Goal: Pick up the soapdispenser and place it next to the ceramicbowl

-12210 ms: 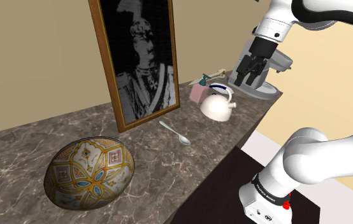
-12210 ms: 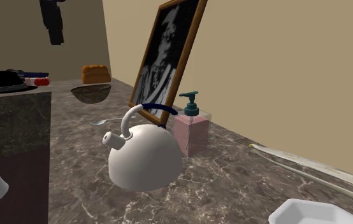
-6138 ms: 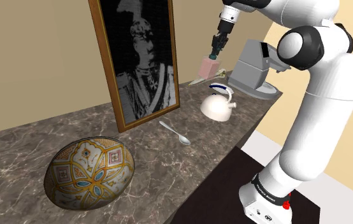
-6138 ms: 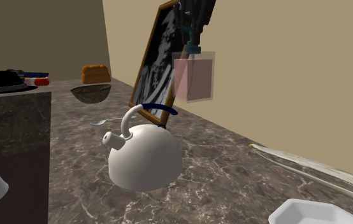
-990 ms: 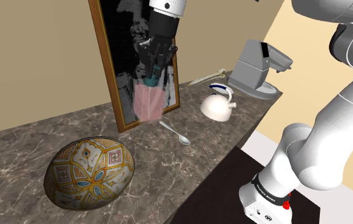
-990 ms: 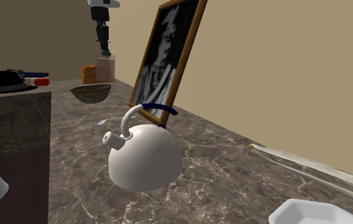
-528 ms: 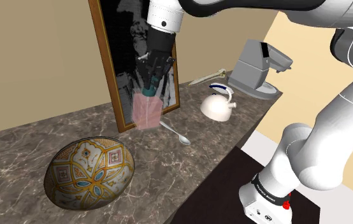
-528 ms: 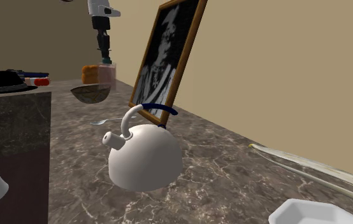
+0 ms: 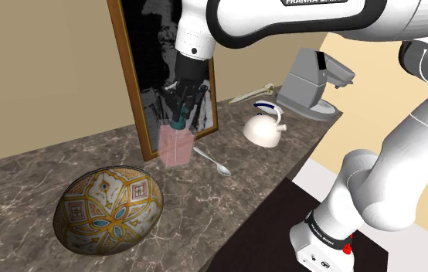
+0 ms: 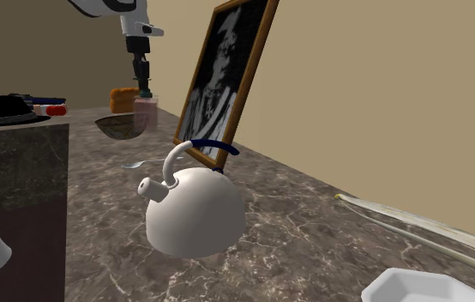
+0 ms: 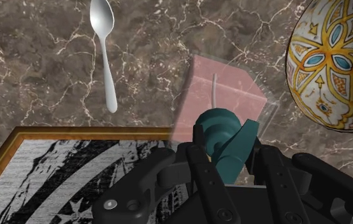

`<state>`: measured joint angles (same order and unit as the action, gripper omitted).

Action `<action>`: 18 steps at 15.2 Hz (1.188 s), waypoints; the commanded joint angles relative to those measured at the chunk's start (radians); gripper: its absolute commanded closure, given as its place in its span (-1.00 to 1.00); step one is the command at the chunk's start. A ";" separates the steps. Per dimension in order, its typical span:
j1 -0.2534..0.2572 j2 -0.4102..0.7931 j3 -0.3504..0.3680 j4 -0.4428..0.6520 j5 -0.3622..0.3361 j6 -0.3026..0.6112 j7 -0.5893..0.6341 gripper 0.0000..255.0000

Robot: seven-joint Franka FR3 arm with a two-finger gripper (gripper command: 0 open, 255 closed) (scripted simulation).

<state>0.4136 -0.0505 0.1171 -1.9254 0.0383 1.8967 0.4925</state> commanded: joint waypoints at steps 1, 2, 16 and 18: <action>0.000 0.002 0.000 -0.026 0.000 0.029 0.000 1.00; 0.000 0.004 0.001 -0.037 0.000 0.042 0.000 1.00; 0.002 0.039 0.002 -0.140 -0.002 0.180 -0.001 1.00; 0.002 0.039 0.002 -0.140 -0.002 0.180 -0.001 1.00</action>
<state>0.4151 -0.0116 0.1190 -2.0659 0.0361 2.0765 0.4910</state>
